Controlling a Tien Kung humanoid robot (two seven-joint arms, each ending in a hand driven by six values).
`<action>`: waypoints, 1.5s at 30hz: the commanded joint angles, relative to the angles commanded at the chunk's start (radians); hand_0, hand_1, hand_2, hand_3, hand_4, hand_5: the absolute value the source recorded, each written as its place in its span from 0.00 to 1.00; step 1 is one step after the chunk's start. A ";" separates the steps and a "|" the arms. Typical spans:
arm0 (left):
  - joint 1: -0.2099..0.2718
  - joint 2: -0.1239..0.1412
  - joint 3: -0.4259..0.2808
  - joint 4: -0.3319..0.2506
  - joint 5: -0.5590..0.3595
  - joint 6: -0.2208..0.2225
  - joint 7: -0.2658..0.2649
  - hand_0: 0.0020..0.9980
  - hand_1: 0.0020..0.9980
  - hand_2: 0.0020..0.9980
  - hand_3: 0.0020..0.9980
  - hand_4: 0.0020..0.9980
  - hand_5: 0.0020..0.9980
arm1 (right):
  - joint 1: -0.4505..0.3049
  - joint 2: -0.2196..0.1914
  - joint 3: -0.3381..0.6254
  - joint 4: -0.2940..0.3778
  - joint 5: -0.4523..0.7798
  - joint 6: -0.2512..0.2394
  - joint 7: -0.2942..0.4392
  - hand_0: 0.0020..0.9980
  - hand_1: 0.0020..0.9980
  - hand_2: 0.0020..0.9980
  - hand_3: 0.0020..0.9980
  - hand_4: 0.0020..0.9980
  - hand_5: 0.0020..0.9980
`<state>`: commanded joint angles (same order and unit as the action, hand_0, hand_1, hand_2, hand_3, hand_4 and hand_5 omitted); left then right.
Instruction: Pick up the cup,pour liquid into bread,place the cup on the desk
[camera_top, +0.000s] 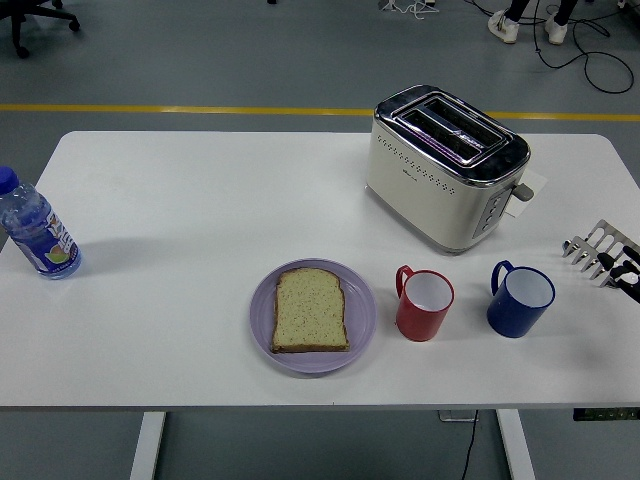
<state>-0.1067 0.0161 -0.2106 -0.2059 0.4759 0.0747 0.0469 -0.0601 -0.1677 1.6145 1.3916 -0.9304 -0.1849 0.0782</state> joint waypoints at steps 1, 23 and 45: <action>0.000 0.000 0.000 0.000 0.000 0.000 0.000 0.64 0.65 0.66 0.56 0.34 0.85 | -0.002 -0.001 -0.001 0.001 0.001 -0.001 0.000 0.93 0.83 0.93 0.99 1.00 0.18; -0.006 0.004 0.001 -0.001 0.004 0.000 0.000 0.64 0.65 0.67 0.56 0.33 0.85 | -0.132 -0.057 -0.147 0.078 0.021 -0.096 0.076 0.93 0.84 0.94 0.99 1.00 0.23; -0.004 0.006 0.009 0.000 -0.002 -0.002 0.002 0.64 0.65 0.67 0.57 0.33 0.85 | -0.143 -0.044 -0.240 0.086 -0.039 -0.122 0.082 0.93 0.84 0.95 1.00 1.00 0.22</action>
<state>-0.1106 0.0219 -0.2012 -0.2063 0.4737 0.0730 0.0485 -0.2027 -0.2117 1.3741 1.4780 -0.9690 -0.3072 0.1599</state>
